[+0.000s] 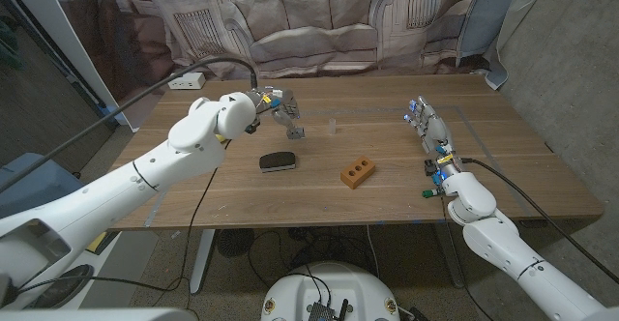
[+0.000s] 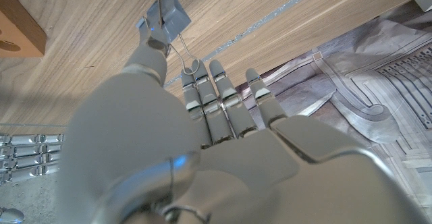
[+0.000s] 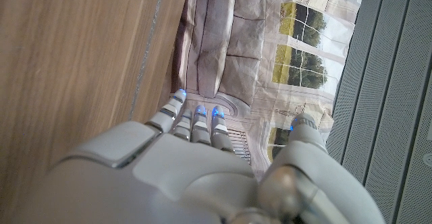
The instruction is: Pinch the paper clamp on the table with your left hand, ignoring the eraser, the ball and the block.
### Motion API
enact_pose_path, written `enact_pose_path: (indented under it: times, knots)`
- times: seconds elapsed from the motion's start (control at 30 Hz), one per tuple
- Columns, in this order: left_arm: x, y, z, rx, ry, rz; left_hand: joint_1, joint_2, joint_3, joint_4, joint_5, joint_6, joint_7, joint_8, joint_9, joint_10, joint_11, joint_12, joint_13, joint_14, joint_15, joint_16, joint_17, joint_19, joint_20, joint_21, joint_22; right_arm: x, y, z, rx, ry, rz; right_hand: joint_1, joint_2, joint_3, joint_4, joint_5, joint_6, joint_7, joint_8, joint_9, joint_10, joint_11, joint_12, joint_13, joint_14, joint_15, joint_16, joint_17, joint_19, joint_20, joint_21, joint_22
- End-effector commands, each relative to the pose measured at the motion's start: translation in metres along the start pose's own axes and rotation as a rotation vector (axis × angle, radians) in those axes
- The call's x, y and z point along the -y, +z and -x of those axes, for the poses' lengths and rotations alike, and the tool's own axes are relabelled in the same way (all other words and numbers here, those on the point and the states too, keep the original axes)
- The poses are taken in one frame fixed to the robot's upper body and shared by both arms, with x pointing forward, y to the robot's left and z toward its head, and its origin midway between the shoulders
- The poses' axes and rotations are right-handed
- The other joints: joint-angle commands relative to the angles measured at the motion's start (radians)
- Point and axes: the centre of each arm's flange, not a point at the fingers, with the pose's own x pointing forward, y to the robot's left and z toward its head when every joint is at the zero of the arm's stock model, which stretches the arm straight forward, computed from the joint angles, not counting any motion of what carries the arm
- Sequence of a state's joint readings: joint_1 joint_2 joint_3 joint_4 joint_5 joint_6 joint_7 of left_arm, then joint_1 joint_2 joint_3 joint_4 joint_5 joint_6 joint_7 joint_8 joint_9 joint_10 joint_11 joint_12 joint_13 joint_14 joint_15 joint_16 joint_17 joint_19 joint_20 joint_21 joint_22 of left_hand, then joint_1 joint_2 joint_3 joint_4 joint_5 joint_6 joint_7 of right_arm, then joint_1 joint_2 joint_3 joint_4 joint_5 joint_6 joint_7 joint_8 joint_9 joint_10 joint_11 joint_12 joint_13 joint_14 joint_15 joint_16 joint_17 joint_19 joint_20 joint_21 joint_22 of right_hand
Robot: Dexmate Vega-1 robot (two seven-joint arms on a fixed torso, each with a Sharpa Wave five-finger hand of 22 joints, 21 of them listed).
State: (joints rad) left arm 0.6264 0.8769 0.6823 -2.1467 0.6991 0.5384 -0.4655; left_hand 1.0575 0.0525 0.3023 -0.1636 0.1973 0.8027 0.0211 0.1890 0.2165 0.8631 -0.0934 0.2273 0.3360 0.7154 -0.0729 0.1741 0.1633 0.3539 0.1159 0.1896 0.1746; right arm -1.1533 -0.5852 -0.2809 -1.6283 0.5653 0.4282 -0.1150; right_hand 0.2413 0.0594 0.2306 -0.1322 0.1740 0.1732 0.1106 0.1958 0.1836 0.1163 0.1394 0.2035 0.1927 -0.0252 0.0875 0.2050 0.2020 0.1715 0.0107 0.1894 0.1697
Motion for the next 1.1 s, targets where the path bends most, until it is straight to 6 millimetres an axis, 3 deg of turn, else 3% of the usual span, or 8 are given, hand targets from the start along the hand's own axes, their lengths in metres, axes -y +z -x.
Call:
enact_pose_path:
  times: [0.03,0.5,1.1]
  knots:
    - [0.000,0.001,-0.006,-0.008,0.004,-0.009,-0.018,-0.001,0.039,0.042,0.000,-0.009,0.005,0.005,0.001,-0.007,0.000,0.000,0.001,-0.012,-0.005,0.001,0.003,0.001,-0.004,0.006,0.004,0.001,-0.001,0.003,-0.003,-0.008,-0.004,0.012,-0.001,-0.004,-0.003,0.003,0.012,-0.001,-0.001,0.003,0.004,0.006,0.001,0.003,0.009,0.002,0.000,0.005,-0.004,0.001,0.004,0.002]
    - [0.001,0.007,-0.023,-0.001,-0.027,-0.009,-0.075,-0.009,0.019,0.062,-0.005,-0.025,0.014,0.002,-0.002,-0.020,0.007,-0.007,-0.005,-0.026,0.005,0.002,0.006,0.001,0.001,0.008,0.004,0.005,-0.001,0.007,-0.012,-0.022,-0.005,0.012,-0.001,-0.005,-0.003,0.003,0.013,-0.002,-0.001,0.003,0.005,0.006,0.000,0.003,0.007,0.003,0.000,0.005,-0.004,0.001,0.004,0.002]
    - [0.014,0.012,-0.043,-0.019,-0.101,-0.039,-0.109,-0.009,0.014,0.062,-0.005,-0.092,0.015,-0.007,-0.005,-0.081,0.021,-0.025,-0.014,-0.083,0.030,-0.002,0.006,-0.034,0.011,0.001,0.005,0.011,-0.004,0.008,-0.026,-0.031,-0.005,0.012,0.000,-0.005,-0.002,0.003,0.013,-0.003,-0.001,0.004,0.006,0.004,0.000,0.003,0.006,0.000,0.000,0.006,-0.005,0.000,0.003,0.002]
